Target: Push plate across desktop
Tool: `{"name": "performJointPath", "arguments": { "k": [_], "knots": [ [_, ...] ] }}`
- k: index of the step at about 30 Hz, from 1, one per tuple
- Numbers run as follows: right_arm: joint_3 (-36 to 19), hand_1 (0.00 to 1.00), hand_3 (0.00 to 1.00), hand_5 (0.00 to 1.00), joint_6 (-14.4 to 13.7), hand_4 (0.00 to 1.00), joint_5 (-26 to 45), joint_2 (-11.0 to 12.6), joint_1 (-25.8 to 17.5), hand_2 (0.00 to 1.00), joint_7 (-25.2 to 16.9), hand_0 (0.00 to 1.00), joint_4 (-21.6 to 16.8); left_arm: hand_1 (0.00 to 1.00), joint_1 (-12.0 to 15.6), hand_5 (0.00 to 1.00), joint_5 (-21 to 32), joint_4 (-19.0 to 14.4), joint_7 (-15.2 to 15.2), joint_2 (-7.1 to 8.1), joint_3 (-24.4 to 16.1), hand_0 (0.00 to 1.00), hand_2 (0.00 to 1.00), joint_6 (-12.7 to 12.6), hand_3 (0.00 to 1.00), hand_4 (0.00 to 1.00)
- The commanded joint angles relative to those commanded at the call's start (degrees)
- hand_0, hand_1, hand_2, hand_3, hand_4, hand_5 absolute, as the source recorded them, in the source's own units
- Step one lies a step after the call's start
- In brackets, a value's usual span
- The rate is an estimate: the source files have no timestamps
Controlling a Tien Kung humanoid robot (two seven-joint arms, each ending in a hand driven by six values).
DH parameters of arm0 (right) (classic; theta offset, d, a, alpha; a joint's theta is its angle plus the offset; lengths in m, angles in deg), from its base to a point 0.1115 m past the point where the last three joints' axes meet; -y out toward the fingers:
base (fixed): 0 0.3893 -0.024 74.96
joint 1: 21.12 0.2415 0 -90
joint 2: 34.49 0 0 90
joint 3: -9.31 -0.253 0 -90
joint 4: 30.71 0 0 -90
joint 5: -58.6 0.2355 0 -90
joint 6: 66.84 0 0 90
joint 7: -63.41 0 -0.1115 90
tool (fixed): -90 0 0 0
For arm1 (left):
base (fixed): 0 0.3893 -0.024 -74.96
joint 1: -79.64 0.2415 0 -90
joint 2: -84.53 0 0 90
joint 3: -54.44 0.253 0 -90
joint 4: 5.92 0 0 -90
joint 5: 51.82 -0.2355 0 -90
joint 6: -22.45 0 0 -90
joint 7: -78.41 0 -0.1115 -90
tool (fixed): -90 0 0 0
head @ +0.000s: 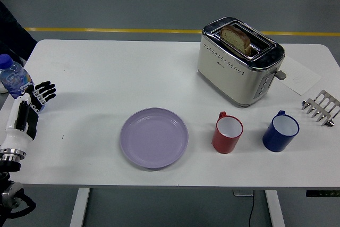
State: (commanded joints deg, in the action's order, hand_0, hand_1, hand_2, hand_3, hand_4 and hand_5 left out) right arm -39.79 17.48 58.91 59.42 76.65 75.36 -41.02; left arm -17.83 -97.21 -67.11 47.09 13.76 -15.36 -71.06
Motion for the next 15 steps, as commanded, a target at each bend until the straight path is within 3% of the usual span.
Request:
{"name": "performJointPath", "arguments": {
  "k": [4,15],
  "knots": [
    [-0.52,0.651,0.61,0.276,-0.18,0.431,-0.49,0.05,0.11,0.707,-0.13,0.655,0.0,0.718,0.98,0.998,-1.15,-0.15,2.53,-0.43,-3.59,0.721,0.706,1.76,0.629,0.429],
    [-1.69,0.652,0.611,0.268,-0.59,0.436,-1.99,0.06,0.41,0.71,-0.19,0.655,0.0,0.714,1.89,0.998,-3.02,2.35,5.48,-0.84,-9.3,0.726,0.698,3.03,0.632,0.445]
  ]
}}
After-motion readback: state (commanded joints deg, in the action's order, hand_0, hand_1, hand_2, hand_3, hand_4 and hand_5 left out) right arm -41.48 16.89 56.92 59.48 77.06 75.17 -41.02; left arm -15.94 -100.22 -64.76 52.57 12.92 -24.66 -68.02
